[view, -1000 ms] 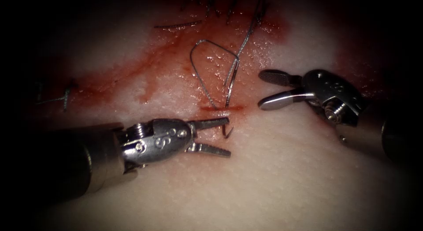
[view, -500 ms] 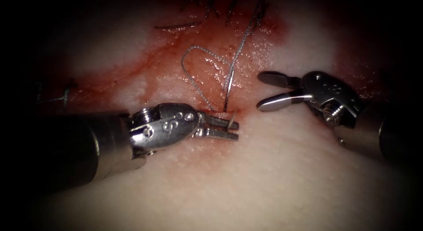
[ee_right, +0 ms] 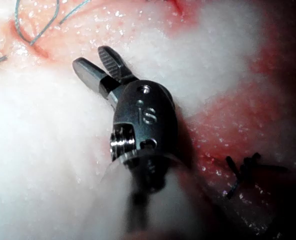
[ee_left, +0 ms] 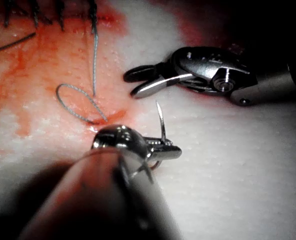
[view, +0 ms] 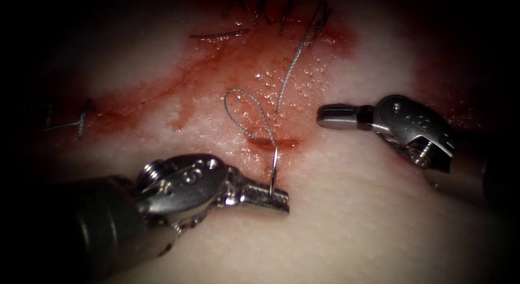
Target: Wound Closure
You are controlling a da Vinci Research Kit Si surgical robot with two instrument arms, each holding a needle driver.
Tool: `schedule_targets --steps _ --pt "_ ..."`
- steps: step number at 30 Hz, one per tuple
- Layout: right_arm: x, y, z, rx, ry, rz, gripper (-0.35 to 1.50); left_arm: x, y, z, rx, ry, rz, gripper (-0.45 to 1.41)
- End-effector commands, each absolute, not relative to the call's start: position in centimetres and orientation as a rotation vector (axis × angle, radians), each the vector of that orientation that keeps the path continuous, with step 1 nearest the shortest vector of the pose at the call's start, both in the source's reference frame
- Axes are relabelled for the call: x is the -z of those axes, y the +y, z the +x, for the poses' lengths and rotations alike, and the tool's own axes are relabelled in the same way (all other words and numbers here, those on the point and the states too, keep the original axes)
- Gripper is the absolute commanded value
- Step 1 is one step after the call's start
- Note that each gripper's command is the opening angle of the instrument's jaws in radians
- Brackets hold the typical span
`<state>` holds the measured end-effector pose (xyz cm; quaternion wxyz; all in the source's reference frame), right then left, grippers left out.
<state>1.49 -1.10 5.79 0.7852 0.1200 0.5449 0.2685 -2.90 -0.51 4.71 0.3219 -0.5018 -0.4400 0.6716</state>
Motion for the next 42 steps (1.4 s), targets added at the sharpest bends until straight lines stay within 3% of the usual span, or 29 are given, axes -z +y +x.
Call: schedule_targets --steps 1,4,12,17,23,26,40,42 --pt "-5.8 -1.1 1.59 -0.560 1.179 0.249 0.83 -4.7 -0.5 -2.94 -1.723 -1.183 -1.328 -0.45" --pt "-5.8 -1.1 1.64 -0.545 1.172 0.240 1.03 -4.6 -0.6 -2.89 -1.644 -1.249 -1.353 -0.45" --pt "-5.7 -1.2 1.75 -0.470 1.153 0.253 1.25 -4.2 -0.7 -2.80 -1.542 -1.369 -1.438 -0.45" --pt "-5.5 -1.3 1.79 -0.382 1.172 0.232 1.18 -3.9 -0.9 -2.70 -1.659 -1.308 -1.609 -0.45" --pt "-5.1 -1.4 1.95 -0.336 1.189 0.224 1.03 -3.2 -0.9 -2.47 -1.943 -0.885 -1.908 -0.45" --pt "-5.0 -1.5 2.06 -0.306 1.182 0.202 1.03 -3.0 -0.9 -2.39 -1.970 -0.808 -1.962 -0.45" --pt "-5.1 -1.3 2.47 -0.281 1.154 0.097 0.94 -2.7 -1.0 -2.08 -2.012 -0.702 -1.983 -0.45" --pt "-5.1 -1.4 2.49 -0.280 1.150 0.094 0.86 -2.7 -1.0 -2.06 -2.013 -0.701 -1.981 -0.45"
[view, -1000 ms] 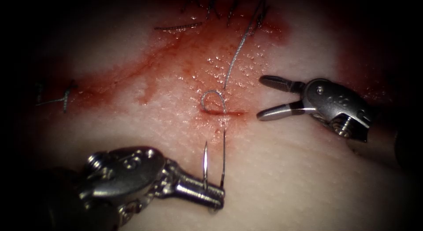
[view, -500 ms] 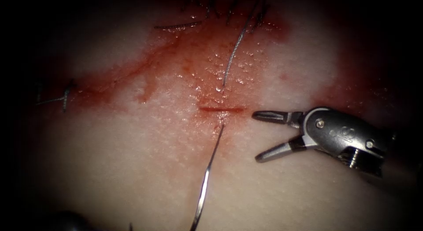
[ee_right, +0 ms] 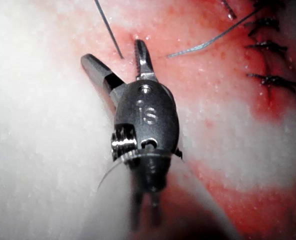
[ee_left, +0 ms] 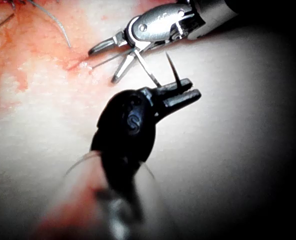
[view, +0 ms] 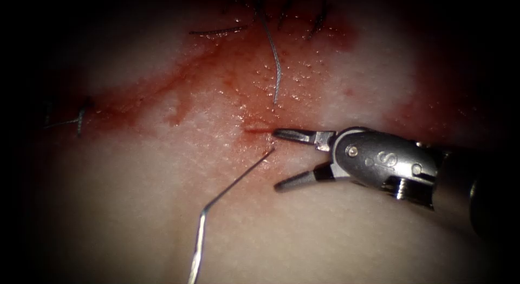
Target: Wound Closure
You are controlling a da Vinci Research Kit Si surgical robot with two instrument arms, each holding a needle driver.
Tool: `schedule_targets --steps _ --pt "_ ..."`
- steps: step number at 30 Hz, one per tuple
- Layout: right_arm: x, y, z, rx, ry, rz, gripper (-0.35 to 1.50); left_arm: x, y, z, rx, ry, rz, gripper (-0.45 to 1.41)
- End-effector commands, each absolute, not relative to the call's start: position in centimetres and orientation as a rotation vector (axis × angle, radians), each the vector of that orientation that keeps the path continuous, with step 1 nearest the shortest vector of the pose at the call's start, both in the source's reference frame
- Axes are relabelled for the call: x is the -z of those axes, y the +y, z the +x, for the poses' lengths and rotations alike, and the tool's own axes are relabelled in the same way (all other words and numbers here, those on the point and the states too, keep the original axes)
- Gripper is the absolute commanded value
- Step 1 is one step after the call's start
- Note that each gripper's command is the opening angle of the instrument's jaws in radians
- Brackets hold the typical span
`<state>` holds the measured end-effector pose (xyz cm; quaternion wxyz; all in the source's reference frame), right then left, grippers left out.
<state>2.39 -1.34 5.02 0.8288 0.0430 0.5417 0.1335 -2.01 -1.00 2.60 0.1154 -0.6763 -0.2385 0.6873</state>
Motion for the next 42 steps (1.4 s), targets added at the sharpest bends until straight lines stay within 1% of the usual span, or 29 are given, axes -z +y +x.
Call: schedule_targets --steps 1,3,4,5,12,21,25,33,37,38,39,40,42 --pt "-5.1 -1.4 2.50 -0.279 1.150 0.091 0.83 -2.7 -1.0 -2.06 -2.017 -0.695 -1.984 -0.45" --pt "-5.2 -1.4 2.52 -0.273 1.140 0.088 0.46 -2.7 -1.0 -2.06 -2.017 -0.693 -1.981 -0.45" --pt "-5.2 -1.4 2.52 -0.264 1.136 0.094 0.02 -2.7 -1.0 -2.06 -2.017 -0.693 -1.981 -0.45" --pt "-5.2 -1.4 2.52 -0.257 1.135 0.100 -0.35 -2.7 -1.0 -2.06 -2.021 -0.687 -1.985 -0.45" --pt "-5.2 -1.5 2.43 -0.244 1.111 0.135 -0.35 -2.9 -0.8 -1.94 -1.988 -0.578 -1.950 -0.45" --pt "-4.9 -1.7 2.50 -0.224 1.110 0.175 -0.35 -3.3 -0.6 -1.84 -1.994 -0.415 -1.806 -0.45" --pt "-4.5 -1.8 2.61 -0.238 1.104 0.215 -0.35 -3.6 -0.5 -1.72 -2.022 -0.327 -1.711 -0.45" --pt "-4.2 -2.0 2.91 -0.275 1.104 0.285 -0.35 -3.8 -0.5 -1.50 -2.030 -0.259 -1.640 -0.45" --pt "-4.2 -2.0 2.93 -0.279 1.102 0.283 -0.35 -3.7 -0.5 -1.40 -2.026 -0.235 -1.625 -0.45" --pt "-4.2 -2.0 2.94 -0.283 1.097 0.282 0.36 -3.7 -0.5 -1.34 -2.019 -0.221 -1.627 -0.45" --pt "-4.3 -1.9 2.93 -0.291 1.103 0.278 0.71 -3.7 -0.6 -1.28 -2.017 -0.213 -1.629 -0.45" --pt "-4.3 -1.8 2.92 -0.307 1.118 0.269 1.16 -3.8 -0.6 -1.18 -2.012 -0.203 -1.638 -0.45" --pt "-4.4 -1.8 2.89 -0.335 1.148 0.244 1.28 -3.8 -0.7 -1.07 -2.012 -0.176 -1.621 -0.45"
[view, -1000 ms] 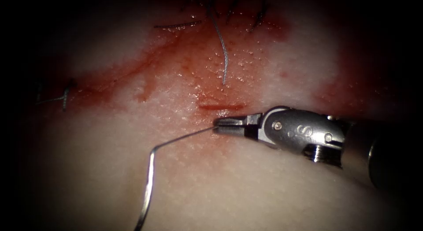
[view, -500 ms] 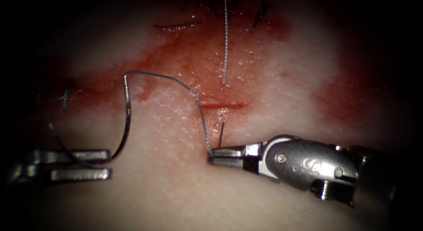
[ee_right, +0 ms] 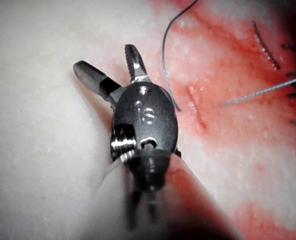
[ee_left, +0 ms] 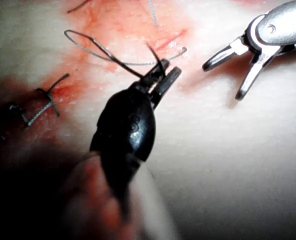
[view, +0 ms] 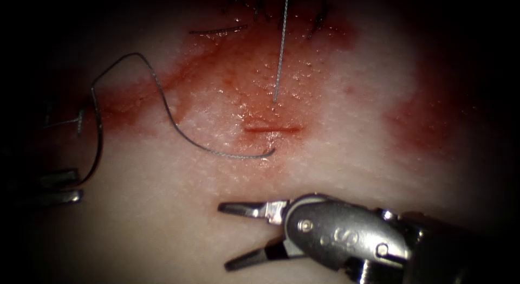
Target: Wound Closure
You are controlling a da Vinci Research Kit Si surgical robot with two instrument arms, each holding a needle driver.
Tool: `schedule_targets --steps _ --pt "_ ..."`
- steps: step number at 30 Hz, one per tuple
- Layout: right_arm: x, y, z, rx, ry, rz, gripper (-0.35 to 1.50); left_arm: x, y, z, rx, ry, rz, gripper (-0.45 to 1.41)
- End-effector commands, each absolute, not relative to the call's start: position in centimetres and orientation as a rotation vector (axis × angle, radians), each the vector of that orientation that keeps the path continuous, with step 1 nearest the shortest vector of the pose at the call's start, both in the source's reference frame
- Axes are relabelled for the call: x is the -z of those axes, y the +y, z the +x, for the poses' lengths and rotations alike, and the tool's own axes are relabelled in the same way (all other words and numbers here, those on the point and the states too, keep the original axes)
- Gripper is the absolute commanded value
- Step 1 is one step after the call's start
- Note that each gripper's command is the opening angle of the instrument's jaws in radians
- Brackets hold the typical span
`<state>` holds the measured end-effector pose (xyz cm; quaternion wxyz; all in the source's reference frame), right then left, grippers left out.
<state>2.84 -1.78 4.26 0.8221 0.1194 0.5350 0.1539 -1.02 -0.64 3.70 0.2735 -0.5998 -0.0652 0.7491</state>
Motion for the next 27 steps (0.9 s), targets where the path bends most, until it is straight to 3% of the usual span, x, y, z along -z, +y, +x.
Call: schedule_targets --steps 1,8,17,18,20,22,27 --pt "-4.39 -1.69 2.83 -0.364 1.153 0.221 1.31 -3.79 -0.66 -0.98 -2.012 -0.161 -1.612 -0.45" --pt "-4.56 -1.44 2.56 -0.370 1.068 0.071 1.26 -3.87 -0.62 -0.87 -2.021 -0.118 -1.557 -0.45" --pt "-5.10 -1.36 2.63 -0.355 0.964 0.029 1.25 -3.96 -0.59 -0.99 -2.021 -0.121 -1.575 -0.45" --pt "-5.13 -1.37 2.63 -0.351 0.958 0.029 1.18 -3.97 -0.59 -0.99 -2.021 -0.123 -1.578 -0.45" --pt "-5.18 -1.42 2.64 -0.336 0.942 0.037 0.61 -3.98 -0.58 -1.00 -2.021 -0.122 -1.578 -0.45" --pt "-5.19 -1.49 2.64 -0.307 0.908 0.058 -0.35 -3.99 -0.57 -1.00 -2.020 -0.122 -1.577 -0.45" --pt "-4.92 -1.57 2.60 -0.269 0.911 0.058 -0.35 -4.09 -0.53 -1.01 -2.020 -0.123 -1.581 -0.45"
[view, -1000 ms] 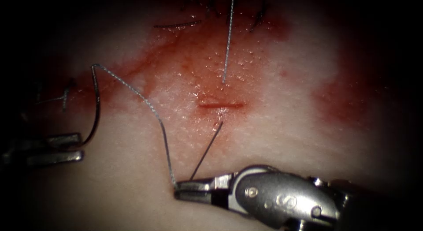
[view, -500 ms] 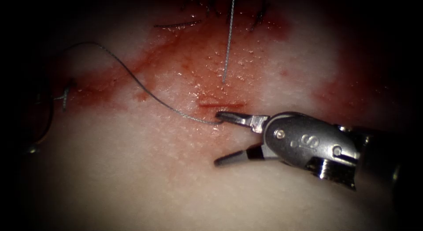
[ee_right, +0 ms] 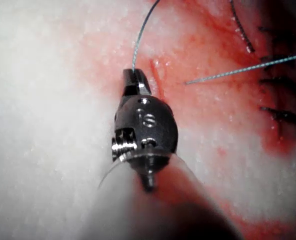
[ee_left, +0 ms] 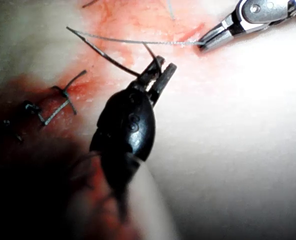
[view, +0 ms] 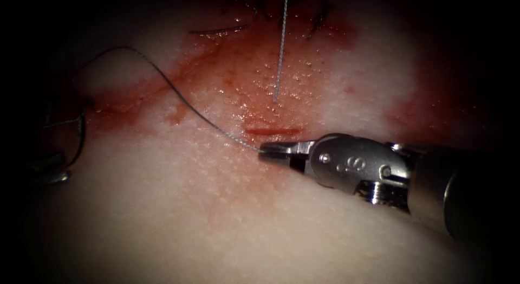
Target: Wound Closure
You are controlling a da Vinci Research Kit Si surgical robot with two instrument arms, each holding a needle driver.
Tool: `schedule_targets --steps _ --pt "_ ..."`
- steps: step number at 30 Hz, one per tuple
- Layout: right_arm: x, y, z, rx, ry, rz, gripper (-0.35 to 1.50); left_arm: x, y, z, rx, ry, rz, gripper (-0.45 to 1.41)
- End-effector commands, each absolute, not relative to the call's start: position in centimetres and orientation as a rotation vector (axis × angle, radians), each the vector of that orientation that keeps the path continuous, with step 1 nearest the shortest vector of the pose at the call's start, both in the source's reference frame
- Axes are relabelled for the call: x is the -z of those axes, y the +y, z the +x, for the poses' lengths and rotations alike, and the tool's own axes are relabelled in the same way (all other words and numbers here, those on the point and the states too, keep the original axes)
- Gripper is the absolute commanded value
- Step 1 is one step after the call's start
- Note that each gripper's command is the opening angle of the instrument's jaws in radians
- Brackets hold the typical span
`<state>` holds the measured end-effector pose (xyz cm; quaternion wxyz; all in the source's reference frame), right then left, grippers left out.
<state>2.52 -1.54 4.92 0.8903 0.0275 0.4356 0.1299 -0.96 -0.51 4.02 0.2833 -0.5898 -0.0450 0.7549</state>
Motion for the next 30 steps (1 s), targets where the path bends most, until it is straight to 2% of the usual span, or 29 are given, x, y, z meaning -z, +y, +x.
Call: schedule_targets --steps 1,12,20,27,28,30 --pt "-4.8 -1.6 2.60 -0.263 0.920 0.056 -0.35 -4.1 -0.5 -1.01 -2.021 -0.122 -1.581 -0.45" --pt "-4.3 -2.0 2.71 -0.190 0.951 0.126 -0.35 -4.4 -0.6 -1.03 -2.005 -0.122 -1.588 -0.45" --pt "-3.9 -2.4 2.92 -0.298 0.974 0.316 -0.35 -4.4 -0.6 -1.04 -2.006 -0.131 -1.610 -0.45" --pt "-3.8 -2.4 3.06 -0.361 1.023 0.354 -0.35 -4.4 -0.7 -1.04 -2.009 -0.129 -1.623 -0.45" --pt "-3.8 -2.3 3.07 -0.372 1.043 0.345 -0.27 -4.4 -0.7 -1.04 -2.010 -0.128 -1.624 -0.45" --pt "-3.8 -2.2 3.07 -0.363 1.084 0.316 0.46 -4.4 -0.7 -1.03 -2.010 -0.128 -1.625 -0.45"
